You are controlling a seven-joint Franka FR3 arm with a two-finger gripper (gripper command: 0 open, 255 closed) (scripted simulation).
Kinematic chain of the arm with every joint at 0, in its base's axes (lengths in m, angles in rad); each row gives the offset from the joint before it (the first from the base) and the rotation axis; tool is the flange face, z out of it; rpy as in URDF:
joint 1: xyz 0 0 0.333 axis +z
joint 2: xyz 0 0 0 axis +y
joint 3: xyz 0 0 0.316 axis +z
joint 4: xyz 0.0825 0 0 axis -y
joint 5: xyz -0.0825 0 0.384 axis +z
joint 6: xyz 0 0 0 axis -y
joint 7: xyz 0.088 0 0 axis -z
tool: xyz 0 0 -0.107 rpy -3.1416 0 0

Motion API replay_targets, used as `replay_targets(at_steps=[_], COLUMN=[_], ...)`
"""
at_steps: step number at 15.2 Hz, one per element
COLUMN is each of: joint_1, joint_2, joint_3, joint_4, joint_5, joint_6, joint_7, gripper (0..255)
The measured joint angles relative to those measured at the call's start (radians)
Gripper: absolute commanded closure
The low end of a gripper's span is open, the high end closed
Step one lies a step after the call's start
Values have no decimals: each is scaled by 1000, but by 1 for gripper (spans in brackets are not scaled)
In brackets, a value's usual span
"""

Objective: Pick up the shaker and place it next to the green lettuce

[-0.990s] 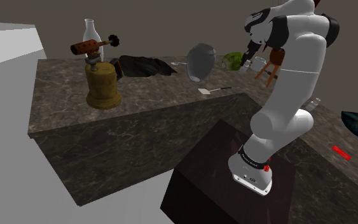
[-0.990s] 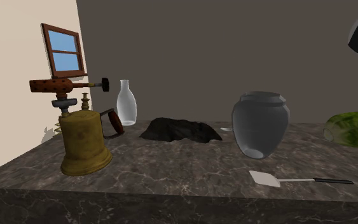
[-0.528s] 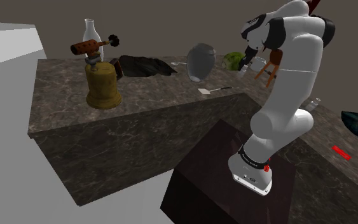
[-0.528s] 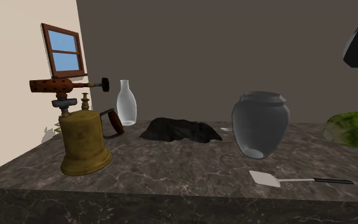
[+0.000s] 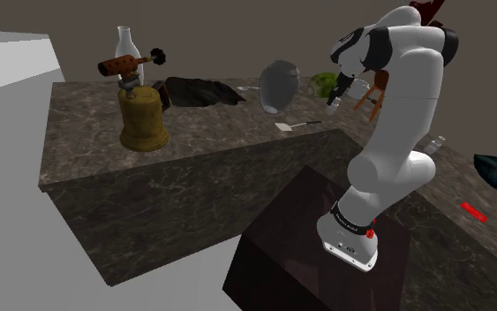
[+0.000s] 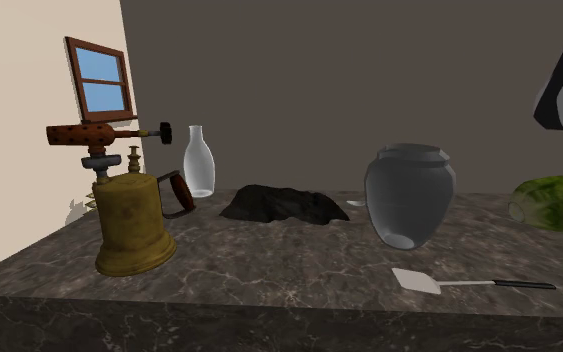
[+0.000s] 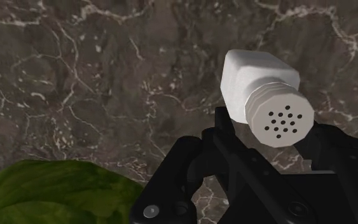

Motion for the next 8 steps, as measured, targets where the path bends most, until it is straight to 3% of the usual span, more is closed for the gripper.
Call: replay_targets(at_steps=[6, 7, 8], joint_1=[-1, -1, -1], joint_2=[8, 8, 8], joint_3=[3, 3, 3], joint_4=[-3, -3, -3], joint_5=[5, 5, 5], joint_6=[11, 11, 11], joint_7=[-2, -2, -2], gripper=[255, 0, 0])
